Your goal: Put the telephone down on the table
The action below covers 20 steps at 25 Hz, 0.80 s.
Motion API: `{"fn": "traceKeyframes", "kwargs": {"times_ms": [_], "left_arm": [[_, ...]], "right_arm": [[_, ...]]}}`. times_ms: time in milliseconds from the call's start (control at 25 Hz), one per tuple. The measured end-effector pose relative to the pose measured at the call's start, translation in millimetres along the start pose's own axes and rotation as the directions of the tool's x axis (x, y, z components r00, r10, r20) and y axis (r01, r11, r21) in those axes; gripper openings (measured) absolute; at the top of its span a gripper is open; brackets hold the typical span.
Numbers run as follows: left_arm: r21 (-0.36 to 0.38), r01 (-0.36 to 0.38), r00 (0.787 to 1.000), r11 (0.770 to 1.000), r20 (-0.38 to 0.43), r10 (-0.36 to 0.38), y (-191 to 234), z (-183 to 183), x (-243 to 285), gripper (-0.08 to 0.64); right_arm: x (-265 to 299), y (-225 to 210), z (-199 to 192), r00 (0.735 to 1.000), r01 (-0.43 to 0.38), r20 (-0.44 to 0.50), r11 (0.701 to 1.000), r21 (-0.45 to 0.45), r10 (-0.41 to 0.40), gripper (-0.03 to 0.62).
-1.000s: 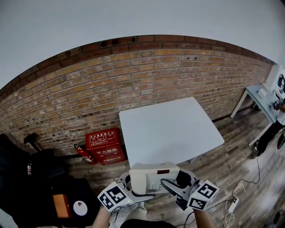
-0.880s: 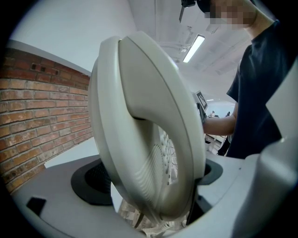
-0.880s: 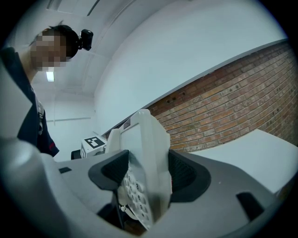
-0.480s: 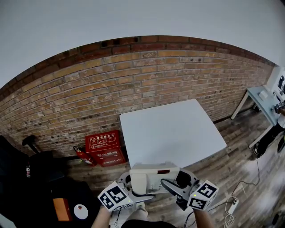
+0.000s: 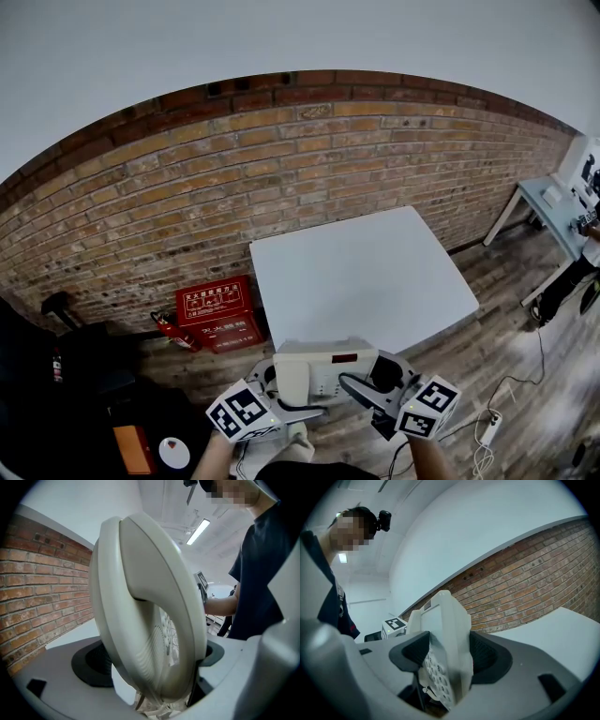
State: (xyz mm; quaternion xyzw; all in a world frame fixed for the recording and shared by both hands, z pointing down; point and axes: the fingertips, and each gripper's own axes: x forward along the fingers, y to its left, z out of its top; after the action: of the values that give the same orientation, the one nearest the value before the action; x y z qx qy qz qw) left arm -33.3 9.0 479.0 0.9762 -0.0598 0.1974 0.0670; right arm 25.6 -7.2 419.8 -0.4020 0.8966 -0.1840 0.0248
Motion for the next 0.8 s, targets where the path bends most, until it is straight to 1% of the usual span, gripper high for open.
{"fn": "traceKeyframes", "kwargs": {"times_ms": [280,800], "left_arm": [[-0.01,0.016,1.0,1.0,0.006,-0.016,25,0,-5,0.499],[-0.028,0.061,0.998,0.998,0.0,-0.061,64,-12,-14,0.499]], "right_arm": [[23,-9,5,1.0,0.013,0.001,1.0,0.01,-0.013,0.256],[63,-23,3,0.998,0.055,-0.011,0.998,0.033,-0.055,0.257]]}}
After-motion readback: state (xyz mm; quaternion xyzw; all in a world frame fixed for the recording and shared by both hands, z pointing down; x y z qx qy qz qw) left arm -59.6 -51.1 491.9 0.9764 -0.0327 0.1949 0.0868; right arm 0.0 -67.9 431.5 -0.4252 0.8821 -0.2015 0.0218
